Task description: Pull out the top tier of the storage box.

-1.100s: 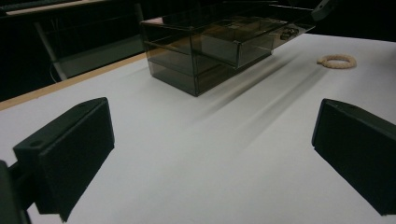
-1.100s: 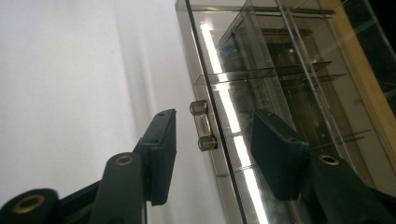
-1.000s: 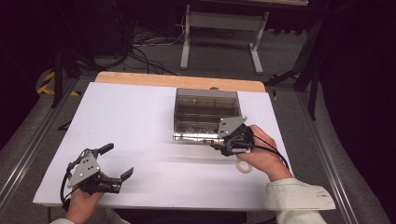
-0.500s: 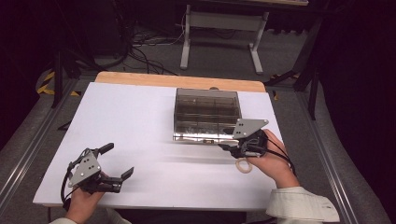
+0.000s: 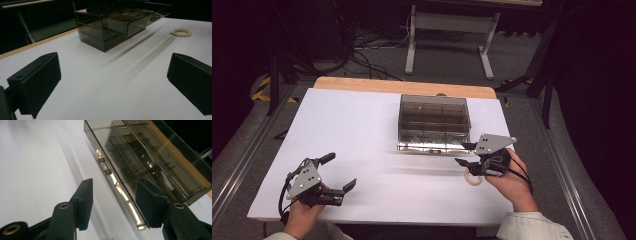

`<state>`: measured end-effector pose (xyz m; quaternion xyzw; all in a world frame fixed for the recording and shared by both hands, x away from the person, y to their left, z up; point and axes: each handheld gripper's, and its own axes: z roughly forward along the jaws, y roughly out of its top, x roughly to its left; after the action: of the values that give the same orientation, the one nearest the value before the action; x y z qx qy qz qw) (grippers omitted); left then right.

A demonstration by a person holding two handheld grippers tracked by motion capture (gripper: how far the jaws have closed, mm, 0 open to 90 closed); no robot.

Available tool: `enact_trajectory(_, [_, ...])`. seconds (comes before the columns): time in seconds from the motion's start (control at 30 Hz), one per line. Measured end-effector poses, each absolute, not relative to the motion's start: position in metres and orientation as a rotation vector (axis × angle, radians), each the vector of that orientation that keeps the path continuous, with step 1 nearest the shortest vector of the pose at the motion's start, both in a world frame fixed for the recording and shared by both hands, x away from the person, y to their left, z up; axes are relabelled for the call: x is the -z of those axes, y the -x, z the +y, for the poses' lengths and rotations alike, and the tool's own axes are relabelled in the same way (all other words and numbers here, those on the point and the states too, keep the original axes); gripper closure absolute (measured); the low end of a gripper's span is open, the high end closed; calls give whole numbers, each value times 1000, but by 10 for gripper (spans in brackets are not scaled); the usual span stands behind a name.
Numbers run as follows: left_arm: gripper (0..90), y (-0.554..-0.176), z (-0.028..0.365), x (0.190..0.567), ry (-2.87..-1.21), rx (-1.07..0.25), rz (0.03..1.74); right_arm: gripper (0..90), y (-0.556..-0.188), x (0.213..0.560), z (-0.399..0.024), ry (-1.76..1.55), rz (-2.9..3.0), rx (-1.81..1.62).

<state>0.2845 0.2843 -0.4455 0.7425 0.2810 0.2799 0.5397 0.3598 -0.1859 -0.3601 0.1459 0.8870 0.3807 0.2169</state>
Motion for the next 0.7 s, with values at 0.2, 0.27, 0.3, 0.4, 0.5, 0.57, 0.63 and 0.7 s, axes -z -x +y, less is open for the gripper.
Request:
enact_trajectory(0.2, [1,-284,286,445,-1756,-669,666,489,-356,367,-197,-460,2472,-1037])
enact_trajectory(0.27, [2,-284,285,445,-1757,-667,666,489,-354,370,-200,-478,2475,-1038])
enact_trajectory(0.3, [2,-283,285,445,-1756,-668,667,489,-354,371,-202,-486,2473,-1034])
enact_trajectory(0.4, [1,-283,285,445,-1758,-672,664,489,-353,376,-206,-518,2486,-1024])
enact_trajectory(0.5, [2,-284,286,444,-1758,-668,667,490,-353,381,-210,-547,2494,-1014])
enact_trajectory(0.57, [2,-284,286,444,-1755,-665,669,491,-353,385,-211,-565,2504,-1003])
enact_trajectory(0.63, [1,-285,285,445,-1756,-667,666,491,-354,389,-213,-578,2515,-986])
enact_trajectory(0.7, [2,-284,285,445,-1758,-665,668,492,-353,391,-214,-588,2521,-982])
